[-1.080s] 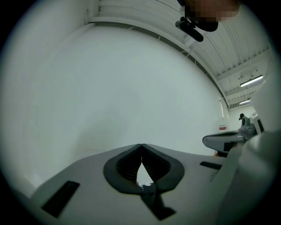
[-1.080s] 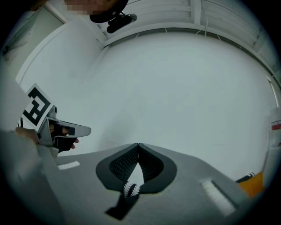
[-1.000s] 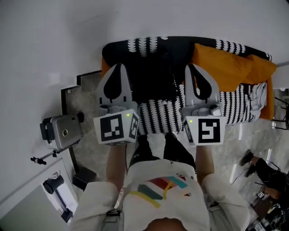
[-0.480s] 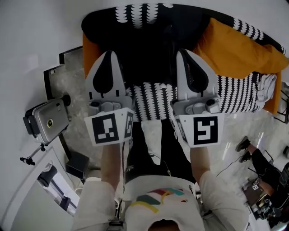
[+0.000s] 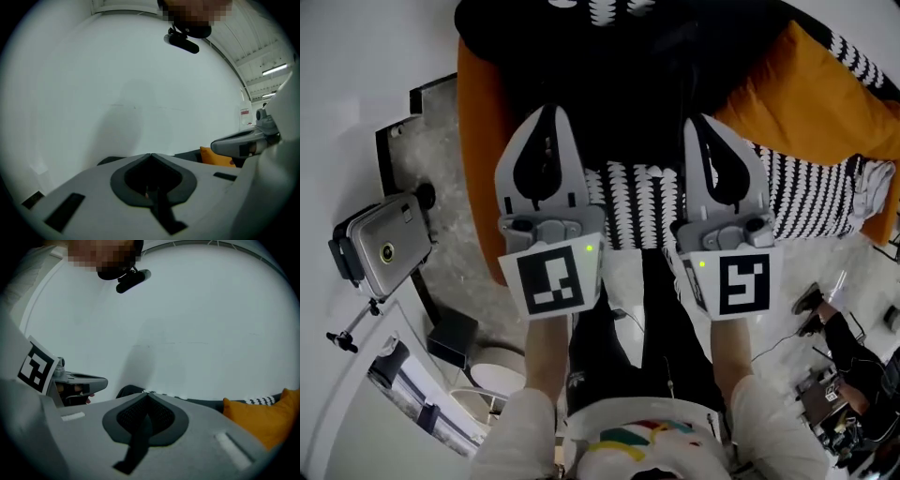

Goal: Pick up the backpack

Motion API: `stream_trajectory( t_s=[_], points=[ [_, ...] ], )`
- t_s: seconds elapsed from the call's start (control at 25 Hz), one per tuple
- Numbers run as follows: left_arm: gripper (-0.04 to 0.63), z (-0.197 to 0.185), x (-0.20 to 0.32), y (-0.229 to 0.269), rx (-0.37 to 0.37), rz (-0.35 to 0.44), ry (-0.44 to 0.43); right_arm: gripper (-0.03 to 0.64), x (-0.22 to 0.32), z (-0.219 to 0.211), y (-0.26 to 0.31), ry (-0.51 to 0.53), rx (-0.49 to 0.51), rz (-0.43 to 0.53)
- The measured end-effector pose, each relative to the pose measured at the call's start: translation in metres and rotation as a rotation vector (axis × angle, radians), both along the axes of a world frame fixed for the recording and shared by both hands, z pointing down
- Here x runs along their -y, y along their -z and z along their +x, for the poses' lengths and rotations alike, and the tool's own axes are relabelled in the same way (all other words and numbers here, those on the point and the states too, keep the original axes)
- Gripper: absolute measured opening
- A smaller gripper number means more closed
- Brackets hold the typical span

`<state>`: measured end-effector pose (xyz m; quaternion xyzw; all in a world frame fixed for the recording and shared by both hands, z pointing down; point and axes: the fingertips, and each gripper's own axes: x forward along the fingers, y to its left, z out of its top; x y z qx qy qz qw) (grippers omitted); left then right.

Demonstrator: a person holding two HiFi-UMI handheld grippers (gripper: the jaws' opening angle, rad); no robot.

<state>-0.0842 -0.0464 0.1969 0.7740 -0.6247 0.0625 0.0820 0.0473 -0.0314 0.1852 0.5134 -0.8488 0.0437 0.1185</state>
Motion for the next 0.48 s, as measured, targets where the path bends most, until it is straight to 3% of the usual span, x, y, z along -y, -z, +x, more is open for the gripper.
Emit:
stream_trajectory(
  t_s=[0.2, 0.36, 0.48],
  points=[
    [0.015, 0.001, -0.016, -0.036, 0.013, -0.056, -0.007, 0.005, -0.005, -0.006, -0.031, 0.021, 0.030, -0.048],
    [0.015, -0.017, -0.016, -0.045, -0.106, -0.094, 0.021, 0.005, -0.005, -0.024, -0.044, 0.023, 0.009, -0.072],
    [0.015, -0.024, -0.018, -0.044, -0.117, -0.100, 0.039, 0.005, -0.008, -0.026, -0.046, -0.001, 0.012, -0.074]
  ],
)
